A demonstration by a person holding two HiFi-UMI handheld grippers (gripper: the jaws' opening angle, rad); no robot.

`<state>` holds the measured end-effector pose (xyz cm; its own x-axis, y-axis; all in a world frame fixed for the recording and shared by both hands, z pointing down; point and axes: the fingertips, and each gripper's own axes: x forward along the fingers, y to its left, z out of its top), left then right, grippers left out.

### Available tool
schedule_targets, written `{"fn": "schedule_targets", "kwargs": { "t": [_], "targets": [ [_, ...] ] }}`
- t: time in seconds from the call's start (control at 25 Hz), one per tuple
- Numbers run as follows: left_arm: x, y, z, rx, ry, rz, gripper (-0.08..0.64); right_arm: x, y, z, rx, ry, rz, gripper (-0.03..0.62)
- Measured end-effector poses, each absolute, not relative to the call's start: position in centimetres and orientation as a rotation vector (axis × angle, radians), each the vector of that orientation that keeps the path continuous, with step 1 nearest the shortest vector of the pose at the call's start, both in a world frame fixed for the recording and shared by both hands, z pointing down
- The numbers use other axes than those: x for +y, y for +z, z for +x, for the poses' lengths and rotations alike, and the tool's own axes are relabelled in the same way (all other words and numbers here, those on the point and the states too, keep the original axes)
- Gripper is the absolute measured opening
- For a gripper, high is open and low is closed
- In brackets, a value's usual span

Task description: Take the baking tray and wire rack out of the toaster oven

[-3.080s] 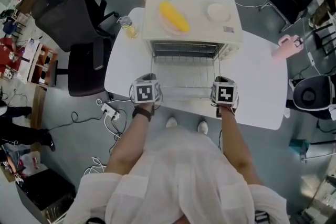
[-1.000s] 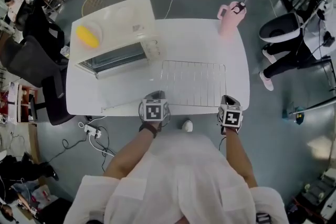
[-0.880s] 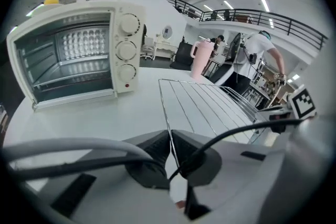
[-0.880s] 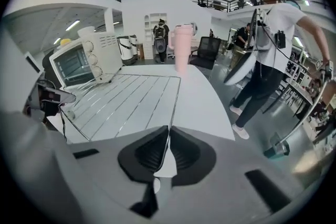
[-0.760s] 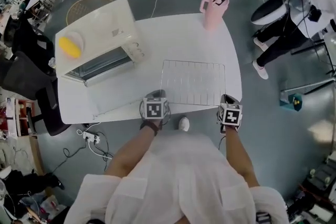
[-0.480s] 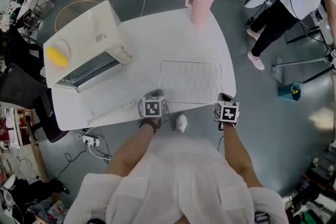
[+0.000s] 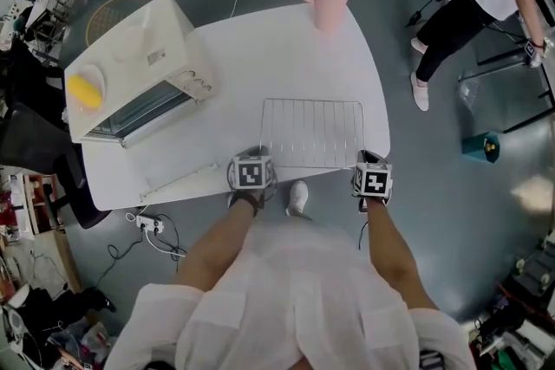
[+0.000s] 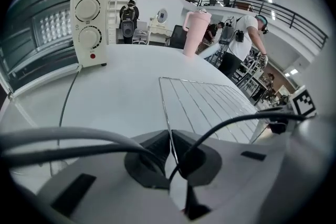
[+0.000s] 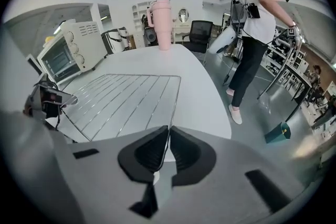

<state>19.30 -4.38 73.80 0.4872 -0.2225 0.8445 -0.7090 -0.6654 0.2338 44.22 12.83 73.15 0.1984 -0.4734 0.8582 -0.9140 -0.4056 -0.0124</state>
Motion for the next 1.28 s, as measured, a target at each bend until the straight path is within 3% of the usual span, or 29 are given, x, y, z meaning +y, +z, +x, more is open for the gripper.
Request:
{"fn": "schedule_targets", "kwargs": {
  "t": [0.52,0.68,0.96,1.28],
  "targets": [
    [-3.9,74.9,19.3,-0.731,1.155,2.126,0.018,12.8,75.2,44.4,-1.247,1.216,1.913,0.015],
    [-4.2,74.9,19.1,-0.743,1.178,2.143,0.11,12.7,75.1,44.9,-1.22,1.227,1.928,0.014],
    [-5.4,73.9,18.5,-0.779,1.146,2.153,0.112,12.2,75.2,44.6,-1.218,1.208,1.894,0.017],
    [-5.8,71.8,19.7,-0.741,1.077,2.191,0.108,11.9,74.4,45.2,-1.195,1.181,1.853,0.089]
  ]
}}
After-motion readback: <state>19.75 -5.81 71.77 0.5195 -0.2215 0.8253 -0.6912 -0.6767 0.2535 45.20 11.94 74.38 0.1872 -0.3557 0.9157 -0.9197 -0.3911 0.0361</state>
